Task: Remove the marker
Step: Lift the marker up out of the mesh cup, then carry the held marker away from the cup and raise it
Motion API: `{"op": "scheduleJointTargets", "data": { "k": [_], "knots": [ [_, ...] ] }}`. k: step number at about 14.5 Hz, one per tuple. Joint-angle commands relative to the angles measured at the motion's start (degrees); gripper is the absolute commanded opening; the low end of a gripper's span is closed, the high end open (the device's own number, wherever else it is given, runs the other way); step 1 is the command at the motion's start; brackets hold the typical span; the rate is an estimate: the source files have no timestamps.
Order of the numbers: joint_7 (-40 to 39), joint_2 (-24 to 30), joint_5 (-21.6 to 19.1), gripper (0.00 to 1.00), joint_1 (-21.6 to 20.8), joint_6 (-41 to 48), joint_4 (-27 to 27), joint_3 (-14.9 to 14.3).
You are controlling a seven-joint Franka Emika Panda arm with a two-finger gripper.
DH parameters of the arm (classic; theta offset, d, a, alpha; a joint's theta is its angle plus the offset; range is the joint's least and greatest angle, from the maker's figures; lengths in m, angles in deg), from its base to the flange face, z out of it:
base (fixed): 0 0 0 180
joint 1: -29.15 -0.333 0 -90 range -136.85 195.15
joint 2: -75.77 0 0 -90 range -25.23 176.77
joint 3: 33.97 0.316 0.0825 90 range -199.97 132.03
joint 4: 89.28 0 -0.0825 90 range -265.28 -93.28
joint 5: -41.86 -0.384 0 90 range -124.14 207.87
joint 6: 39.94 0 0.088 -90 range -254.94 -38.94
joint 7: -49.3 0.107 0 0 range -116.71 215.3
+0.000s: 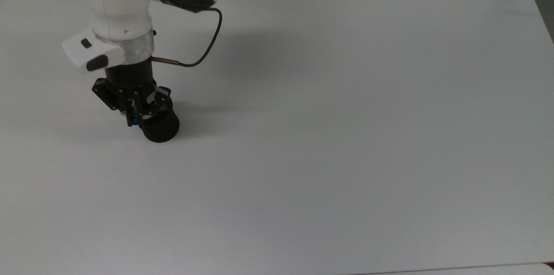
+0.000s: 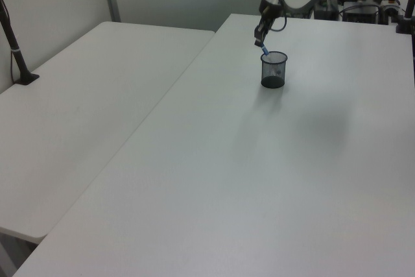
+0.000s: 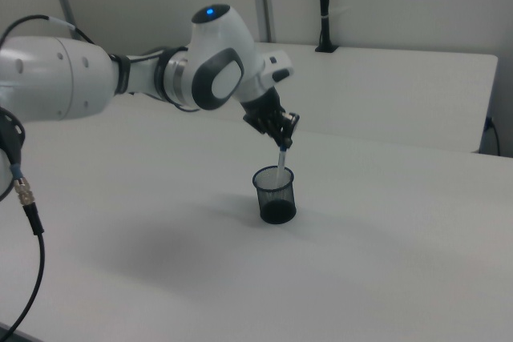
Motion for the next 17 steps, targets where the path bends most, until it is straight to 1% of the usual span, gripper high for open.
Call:
{"op": "scheduleJointTargets", "data": {
  "k": [1, 3, 4, 5, 9, 11, 14, 15, 16, 17],
  "knots": [
    [-0.12, 6.89, -3.84, 0.02, -0.49, -0.60, -0.59, -0.53],
    [0.15, 10.06, -5.52, 0.02, -0.84, 0.97, -1.11, -0.53],
    [0.06, 10.95, -6.14, 0.03, -1.45, 4.03, -1.20, -0.44],
    [0.06, 11.39, -6.15, 0.03, -2.85, 8.06, -1.20, -0.44],
    [-0.64, 11.39, -5.97, 0.03, -4.62, 18.01, -2.43, 0.17],
    [-4.31, 11.31, -5.53, 0.03, -5.76, 25.28, -4.01, 0.26],
    [-9.07, 11.39, -4.92, 0.03, -5.85, 31.55, -6.29, 0.26],
    [-10.21, 11.39, -3.00, 0.03, -5.85, 32.52, -8.13, 0.26],
    [-10.31, 11.31, 1.11, 0.03, -5.85, 32.71, -10.58, 0.26],
    [-10.49, 11.22, 3.93, 0.03, -5.85, 32.62, -11.65, 0.26]
  ]
}}
